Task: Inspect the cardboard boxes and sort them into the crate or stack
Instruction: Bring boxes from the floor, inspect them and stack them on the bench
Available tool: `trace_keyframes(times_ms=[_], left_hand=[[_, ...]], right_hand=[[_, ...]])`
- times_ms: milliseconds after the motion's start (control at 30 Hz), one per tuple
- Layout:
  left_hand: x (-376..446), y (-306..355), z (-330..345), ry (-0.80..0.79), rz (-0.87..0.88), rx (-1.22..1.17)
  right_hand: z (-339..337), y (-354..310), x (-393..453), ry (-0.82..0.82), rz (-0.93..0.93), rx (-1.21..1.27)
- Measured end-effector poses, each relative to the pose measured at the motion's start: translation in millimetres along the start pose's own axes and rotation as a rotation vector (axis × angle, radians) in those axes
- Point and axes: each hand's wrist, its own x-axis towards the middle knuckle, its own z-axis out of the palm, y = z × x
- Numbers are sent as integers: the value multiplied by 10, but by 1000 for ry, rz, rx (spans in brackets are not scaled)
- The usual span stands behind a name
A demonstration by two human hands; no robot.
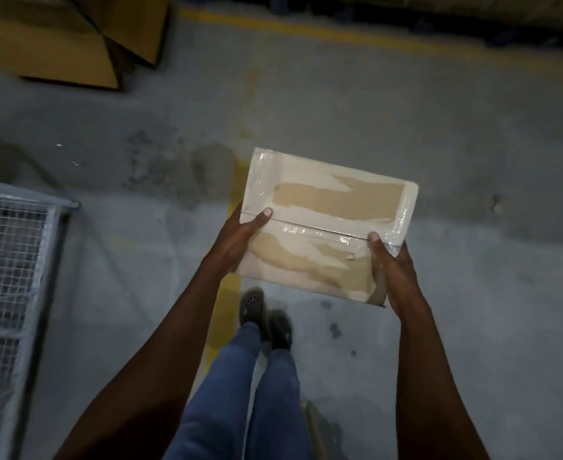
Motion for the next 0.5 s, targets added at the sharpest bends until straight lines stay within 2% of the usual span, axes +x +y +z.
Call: trace_keyframes(times_ms=[267,500], left_hand=[[-1621,900,-746,207,160,-47],[-2893,673,-1378,474,232,-236]], right_hand=[[347,-1044,-1148,-140,-182,-20],[963,-1471,-1878,-415,-340,-140]])
